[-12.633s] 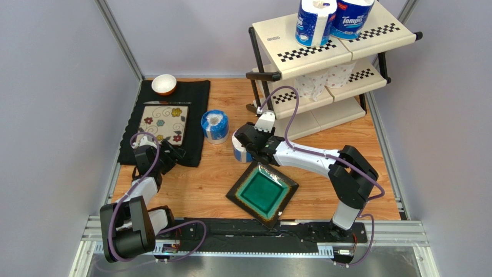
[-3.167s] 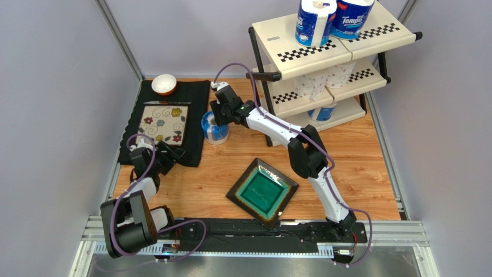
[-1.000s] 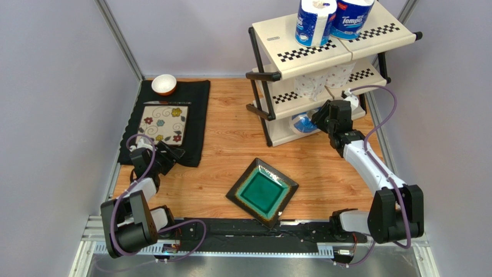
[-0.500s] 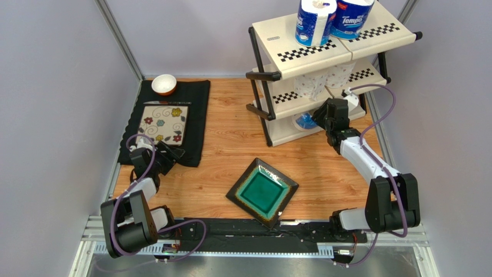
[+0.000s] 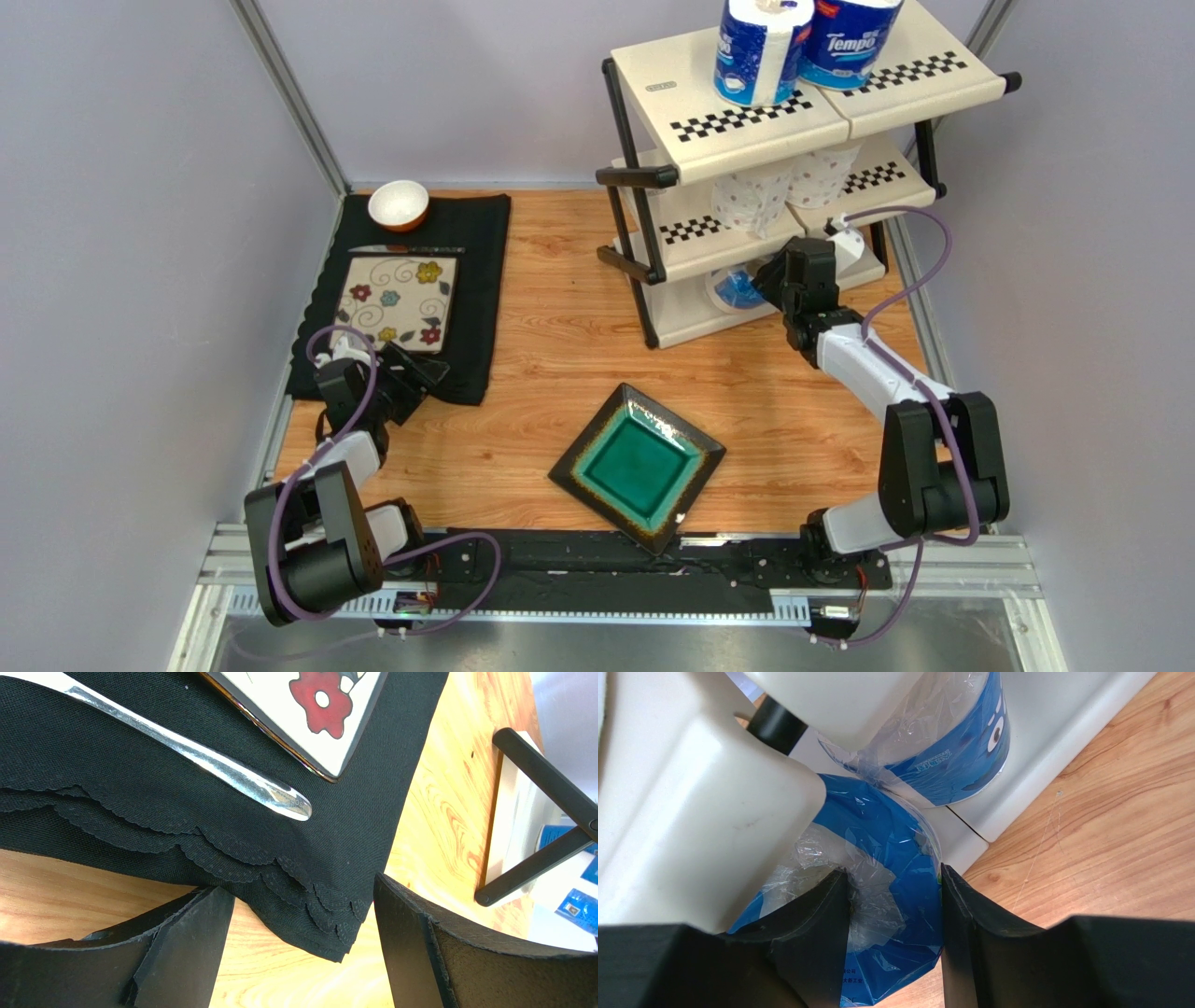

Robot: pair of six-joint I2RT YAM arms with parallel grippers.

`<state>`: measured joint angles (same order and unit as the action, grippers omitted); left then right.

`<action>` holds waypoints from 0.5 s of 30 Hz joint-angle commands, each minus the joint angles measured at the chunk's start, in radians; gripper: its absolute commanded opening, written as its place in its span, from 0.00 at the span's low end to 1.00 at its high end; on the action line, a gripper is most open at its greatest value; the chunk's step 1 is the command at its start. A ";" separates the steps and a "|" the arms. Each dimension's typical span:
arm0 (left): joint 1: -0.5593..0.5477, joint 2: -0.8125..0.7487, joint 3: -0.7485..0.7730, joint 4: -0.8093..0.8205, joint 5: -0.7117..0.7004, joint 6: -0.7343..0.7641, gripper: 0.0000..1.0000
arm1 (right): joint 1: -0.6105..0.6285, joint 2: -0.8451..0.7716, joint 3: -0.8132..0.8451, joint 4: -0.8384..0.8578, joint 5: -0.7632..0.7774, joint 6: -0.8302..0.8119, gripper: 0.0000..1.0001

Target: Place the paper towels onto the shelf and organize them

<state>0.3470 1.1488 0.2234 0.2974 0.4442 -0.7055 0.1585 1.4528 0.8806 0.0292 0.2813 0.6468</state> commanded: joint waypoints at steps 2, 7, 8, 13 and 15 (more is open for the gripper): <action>0.001 0.028 -0.038 -0.113 -0.007 0.005 0.82 | -0.002 -0.008 -0.008 0.227 0.036 0.057 0.23; 0.001 0.028 -0.038 -0.112 -0.007 0.004 0.82 | -0.002 -0.014 -0.084 0.301 0.048 0.105 0.23; 0.001 0.028 -0.038 -0.112 -0.006 0.003 0.82 | -0.002 -0.011 -0.086 0.302 0.052 0.112 0.24; 0.000 0.026 -0.038 -0.112 -0.007 0.005 0.82 | -0.002 0.003 -0.100 0.313 0.062 0.134 0.25; 0.001 0.026 -0.038 -0.112 -0.007 0.005 0.82 | -0.004 0.004 -0.097 0.310 0.064 0.134 0.29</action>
<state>0.3470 1.1488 0.2234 0.2974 0.4442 -0.7055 0.1585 1.4582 0.7769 0.2096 0.3016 0.7391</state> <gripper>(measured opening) 0.824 0.461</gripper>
